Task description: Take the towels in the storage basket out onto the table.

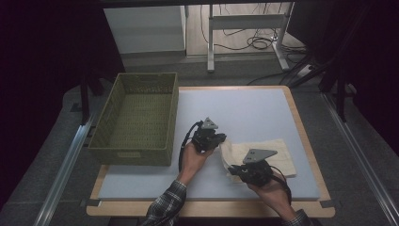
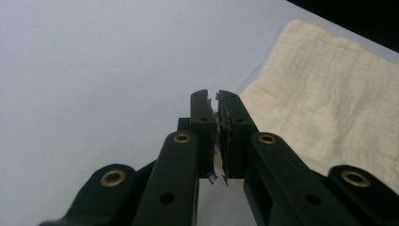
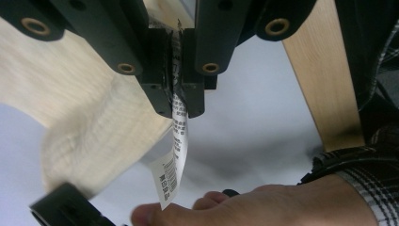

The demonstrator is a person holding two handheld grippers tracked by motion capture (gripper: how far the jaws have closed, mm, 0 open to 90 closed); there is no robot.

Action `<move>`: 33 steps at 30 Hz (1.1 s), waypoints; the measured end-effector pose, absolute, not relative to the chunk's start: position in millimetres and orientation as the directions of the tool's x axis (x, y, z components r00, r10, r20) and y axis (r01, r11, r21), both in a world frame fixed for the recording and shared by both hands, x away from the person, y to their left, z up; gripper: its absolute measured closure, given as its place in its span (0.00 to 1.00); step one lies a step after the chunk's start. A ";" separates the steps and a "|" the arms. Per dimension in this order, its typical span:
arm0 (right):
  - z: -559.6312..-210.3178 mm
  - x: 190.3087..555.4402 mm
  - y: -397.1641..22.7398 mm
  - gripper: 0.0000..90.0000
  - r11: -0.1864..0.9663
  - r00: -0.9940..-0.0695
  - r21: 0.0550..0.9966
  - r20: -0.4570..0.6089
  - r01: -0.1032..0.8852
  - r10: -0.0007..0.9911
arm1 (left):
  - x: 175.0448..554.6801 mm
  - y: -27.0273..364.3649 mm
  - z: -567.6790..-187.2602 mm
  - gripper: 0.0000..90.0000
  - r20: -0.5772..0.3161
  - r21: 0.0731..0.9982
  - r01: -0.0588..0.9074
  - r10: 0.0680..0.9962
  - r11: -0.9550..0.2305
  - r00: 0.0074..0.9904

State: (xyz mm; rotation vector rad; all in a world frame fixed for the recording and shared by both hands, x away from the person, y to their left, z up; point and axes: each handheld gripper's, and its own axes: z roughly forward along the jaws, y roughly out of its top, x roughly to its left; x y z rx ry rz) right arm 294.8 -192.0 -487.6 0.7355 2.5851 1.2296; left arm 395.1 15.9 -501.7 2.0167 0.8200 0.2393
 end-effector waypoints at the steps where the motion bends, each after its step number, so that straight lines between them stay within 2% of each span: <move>1: -487.4 295.1 -197.0 0.95 0.524 -0.854 0.771 0.050 0.363 0.517 | 396.1 12.2 -501.5 0.95 -0.144 0.815 0.452 0.630 -0.362 0.763; 17: -491.3 292.1 -261.1 0.95 0.424 -0.773 0.794 0.089 0.436 0.628 | 412.5 -48.0 -501.4 0.95 -0.120 0.824 0.390 0.546 -0.411 0.829; 33: -487.6 286.3 -313.7 0.95 0.369 -0.696 0.800 0.083 0.473 0.713 | 422.3 -104.9 -495.4 0.94 -0.087 0.831 0.336 0.493 -0.443 0.865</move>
